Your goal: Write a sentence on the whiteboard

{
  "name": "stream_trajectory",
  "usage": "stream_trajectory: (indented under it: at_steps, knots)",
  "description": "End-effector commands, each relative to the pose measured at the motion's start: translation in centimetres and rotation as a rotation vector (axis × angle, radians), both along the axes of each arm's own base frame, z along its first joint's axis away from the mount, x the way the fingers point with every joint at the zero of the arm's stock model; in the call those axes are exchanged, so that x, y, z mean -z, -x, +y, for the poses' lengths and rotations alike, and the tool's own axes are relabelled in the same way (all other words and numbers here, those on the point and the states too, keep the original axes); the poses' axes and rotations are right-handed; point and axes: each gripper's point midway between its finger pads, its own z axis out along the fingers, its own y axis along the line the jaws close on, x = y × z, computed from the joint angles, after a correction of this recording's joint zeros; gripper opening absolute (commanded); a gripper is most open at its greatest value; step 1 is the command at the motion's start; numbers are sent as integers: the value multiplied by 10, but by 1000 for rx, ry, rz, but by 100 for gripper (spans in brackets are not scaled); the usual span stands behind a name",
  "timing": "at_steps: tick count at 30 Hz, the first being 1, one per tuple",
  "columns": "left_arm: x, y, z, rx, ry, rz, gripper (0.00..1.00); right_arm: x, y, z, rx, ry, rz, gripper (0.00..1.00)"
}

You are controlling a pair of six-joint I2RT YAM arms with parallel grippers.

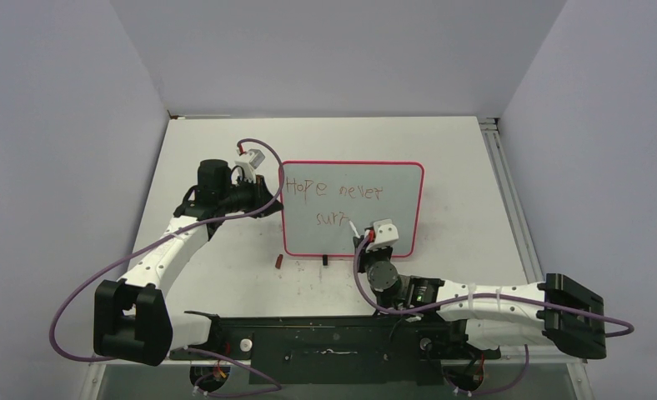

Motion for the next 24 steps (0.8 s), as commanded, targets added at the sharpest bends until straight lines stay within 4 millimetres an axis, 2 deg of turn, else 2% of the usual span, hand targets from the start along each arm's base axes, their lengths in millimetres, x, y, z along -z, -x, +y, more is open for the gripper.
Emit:
stream_trajectory:
  at_steps: [1,15,24]
  knots:
    - [-21,-1,-5,19,29,-61,5,-4,-5,1,12,-36,-7,5]
    - [-21,-1,-5,21,31,-61,5,8,-4,-12,63,-27,27,5]
    - [-22,-1,-6,22,31,-62,5,4,-4,-25,115,-31,20,5]
